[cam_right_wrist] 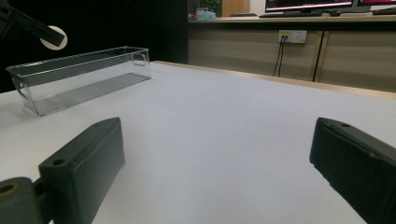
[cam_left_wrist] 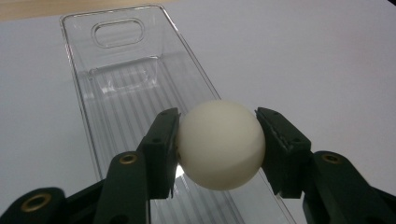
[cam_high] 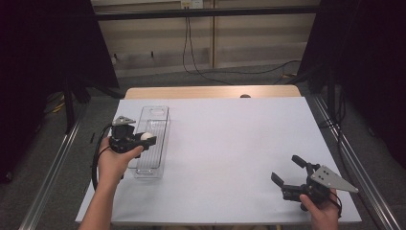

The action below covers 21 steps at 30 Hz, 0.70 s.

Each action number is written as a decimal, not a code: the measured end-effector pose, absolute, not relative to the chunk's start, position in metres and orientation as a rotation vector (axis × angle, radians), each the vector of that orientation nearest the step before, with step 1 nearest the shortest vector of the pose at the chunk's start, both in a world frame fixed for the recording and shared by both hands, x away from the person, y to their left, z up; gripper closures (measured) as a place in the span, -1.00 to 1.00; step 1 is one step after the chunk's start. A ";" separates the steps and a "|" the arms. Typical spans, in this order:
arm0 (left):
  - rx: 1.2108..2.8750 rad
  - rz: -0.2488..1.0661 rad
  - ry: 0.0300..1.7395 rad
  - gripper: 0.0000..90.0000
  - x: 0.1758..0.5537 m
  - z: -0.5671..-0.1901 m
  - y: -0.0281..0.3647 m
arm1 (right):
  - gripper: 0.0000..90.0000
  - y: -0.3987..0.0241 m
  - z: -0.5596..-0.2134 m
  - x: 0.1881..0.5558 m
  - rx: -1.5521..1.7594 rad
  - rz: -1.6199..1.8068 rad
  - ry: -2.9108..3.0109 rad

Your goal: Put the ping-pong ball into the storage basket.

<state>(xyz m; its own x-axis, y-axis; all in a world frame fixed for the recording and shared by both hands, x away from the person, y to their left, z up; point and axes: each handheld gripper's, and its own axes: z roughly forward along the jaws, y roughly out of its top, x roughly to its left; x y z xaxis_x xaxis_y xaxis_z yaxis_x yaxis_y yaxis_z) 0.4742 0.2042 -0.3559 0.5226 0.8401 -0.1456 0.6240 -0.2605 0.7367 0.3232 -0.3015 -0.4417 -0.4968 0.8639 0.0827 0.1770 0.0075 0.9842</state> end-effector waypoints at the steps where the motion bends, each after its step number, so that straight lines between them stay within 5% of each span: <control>1: 1.979 0.354 1.194 0.14 0.474 -0.357 0.204 | -0.94 -0.302 -0.442 0.323 1.072 1.533 1.713; 21: 1.960 0.356 1.217 0.14 0.471 -0.368 0.205 | -0.94 -0.302 -0.442 0.323 1.070 1.532 1.714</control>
<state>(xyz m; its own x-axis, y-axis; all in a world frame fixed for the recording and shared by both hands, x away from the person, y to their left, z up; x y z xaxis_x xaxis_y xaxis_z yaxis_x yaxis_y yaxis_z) 0.4712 0.2053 -0.3684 0.5012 0.8505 -0.1595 0.6301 -0.2323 0.7409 0.3233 -0.3020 -0.4418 -0.4978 0.8637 0.0795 0.1754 0.0105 0.9844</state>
